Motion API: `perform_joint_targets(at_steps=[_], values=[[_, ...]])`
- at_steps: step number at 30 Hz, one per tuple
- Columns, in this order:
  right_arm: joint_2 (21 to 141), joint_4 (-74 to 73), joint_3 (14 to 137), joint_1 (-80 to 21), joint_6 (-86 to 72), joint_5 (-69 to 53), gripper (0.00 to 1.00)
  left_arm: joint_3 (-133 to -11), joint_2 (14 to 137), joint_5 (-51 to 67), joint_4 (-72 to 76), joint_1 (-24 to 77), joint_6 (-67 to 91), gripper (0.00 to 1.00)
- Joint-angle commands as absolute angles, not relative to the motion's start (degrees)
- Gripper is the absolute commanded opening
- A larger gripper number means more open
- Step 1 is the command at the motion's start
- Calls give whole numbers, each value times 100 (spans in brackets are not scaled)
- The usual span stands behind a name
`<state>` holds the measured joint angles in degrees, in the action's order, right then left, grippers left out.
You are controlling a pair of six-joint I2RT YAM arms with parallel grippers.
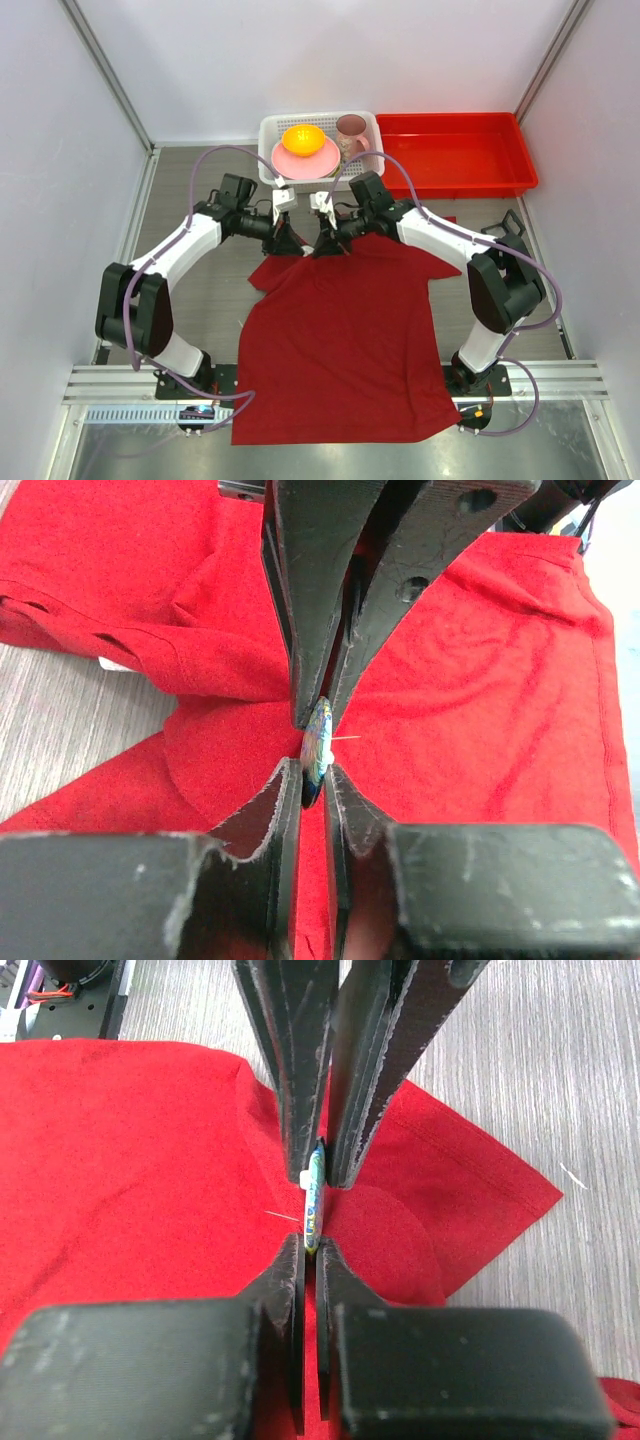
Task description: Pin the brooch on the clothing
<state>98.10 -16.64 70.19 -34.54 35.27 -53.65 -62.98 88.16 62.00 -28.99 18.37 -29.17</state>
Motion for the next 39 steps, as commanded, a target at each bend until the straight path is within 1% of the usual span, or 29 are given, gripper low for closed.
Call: perform_joint_targets(at_steps=[1,2,4,5,6,8,13,18,29,30,31,33,34,36,37,38,39], values=[[9536,-1205,7190,-3507,3174,-5388,1,-6346,8596,6170,-3112,1819,-3050,20],[9527,-1126,7155,-3507,3086,-5396,1,-6250,8552,6153,-3085,1802,-3041,25],[9501,-959,7119,-3498,2857,-5449,1,-6135,8420,6083,-2927,1767,-2980,29],[9501,-915,7084,-3498,2787,-5475,1,-6013,8376,6039,-2840,1749,-2927,33],[9484,-871,7075,-3489,2699,-5493,1,-5960,8289,6021,-2613,1714,-2779,40],[9475,-730,7040,-3480,2602,-5554,1,-5819,8236,5951,-2444,1705,-2707,45],[9457,-686,7031,-3437,2496,-5687,1,-5669,8174,5871,-2101,1705,-2602,44],[9422,-694,6987,-3445,2487,-5713,1,-5432,8051,5783,-1275,1688,-2014,38],[9404,-738,6952,-3445,2514,-5722,1,-5353,7884,5915,-1108,1687,-1846,27],[9413,-738,6961,-3445,2522,-5713,1,-5353,7892,5924,-1107,1687,-1846,25],[9413,-738,6970,-3445,2522,-5722,1,-5361,7884,5941,-1116,1687,-1854,18],[9422,-747,6978,-3445,2514,-5722,1,-5361,7919,6003,-1108,1687,-1846,11],[9422,-738,6987,-3445,2514,-5722,1,-5361,7936,6029,-1116,1687,-1846,5],[9431,-738,7005,-3445,2514,-5730,1,-5405,7963,6021,-1195,1687,-1898,1],[9431,-764,7022,-3454,2514,-5713,2,-5414,7998,6021,-1256,1687,-1959,0],[9439,-782,7075,-3454,2522,-5704,7,-5449,8007,6021,-1405,1687,-2030,0],[9448,-904,7110,-3454,2557,-5695,23,-5528,8024,6012,-1485,1696,-2109,0]])
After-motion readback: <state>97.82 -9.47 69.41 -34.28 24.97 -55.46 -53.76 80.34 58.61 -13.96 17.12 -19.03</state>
